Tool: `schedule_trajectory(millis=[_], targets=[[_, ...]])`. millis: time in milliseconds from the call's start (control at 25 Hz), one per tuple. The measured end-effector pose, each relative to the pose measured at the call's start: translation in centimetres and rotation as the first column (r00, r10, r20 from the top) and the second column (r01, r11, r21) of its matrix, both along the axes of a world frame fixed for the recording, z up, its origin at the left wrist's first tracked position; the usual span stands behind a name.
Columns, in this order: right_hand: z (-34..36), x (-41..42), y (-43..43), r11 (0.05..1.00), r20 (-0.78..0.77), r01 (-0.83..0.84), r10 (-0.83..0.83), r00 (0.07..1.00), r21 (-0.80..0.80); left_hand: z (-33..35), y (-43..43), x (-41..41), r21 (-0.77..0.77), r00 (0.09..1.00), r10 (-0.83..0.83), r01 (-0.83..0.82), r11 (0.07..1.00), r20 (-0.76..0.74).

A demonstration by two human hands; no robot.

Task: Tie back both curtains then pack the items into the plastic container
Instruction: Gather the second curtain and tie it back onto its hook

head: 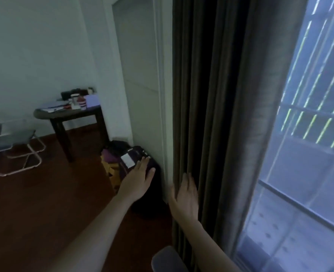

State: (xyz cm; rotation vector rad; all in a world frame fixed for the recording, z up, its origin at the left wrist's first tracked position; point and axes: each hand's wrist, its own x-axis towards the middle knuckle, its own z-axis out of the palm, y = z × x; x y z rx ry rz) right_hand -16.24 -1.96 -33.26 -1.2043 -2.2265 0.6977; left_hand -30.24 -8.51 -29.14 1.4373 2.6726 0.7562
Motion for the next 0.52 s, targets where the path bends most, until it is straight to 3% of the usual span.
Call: schedule_trajectory(millis=[120,240,520], targets=[[1.8,-3.8,-0.7,0.994,-0.119,0.097,-0.091,0.989,0.050,1.6,0.9,-4.3,0.089,0.995,-0.101,0.099,0.991,0.015],[4.4,-6.9,0.2,0.988,-0.222,0.127,-0.105,0.969,0.088,3.4,3.0,-7.2,0.238,0.979,-0.163,0.131,0.962,0.122],[13.2,-12.3,7.9,0.939,-0.460,0.191,-0.041,0.887,0.286,12.7,11.6,-11.2,0.576,0.910,-0.374,0.210,0.790,0.180]])
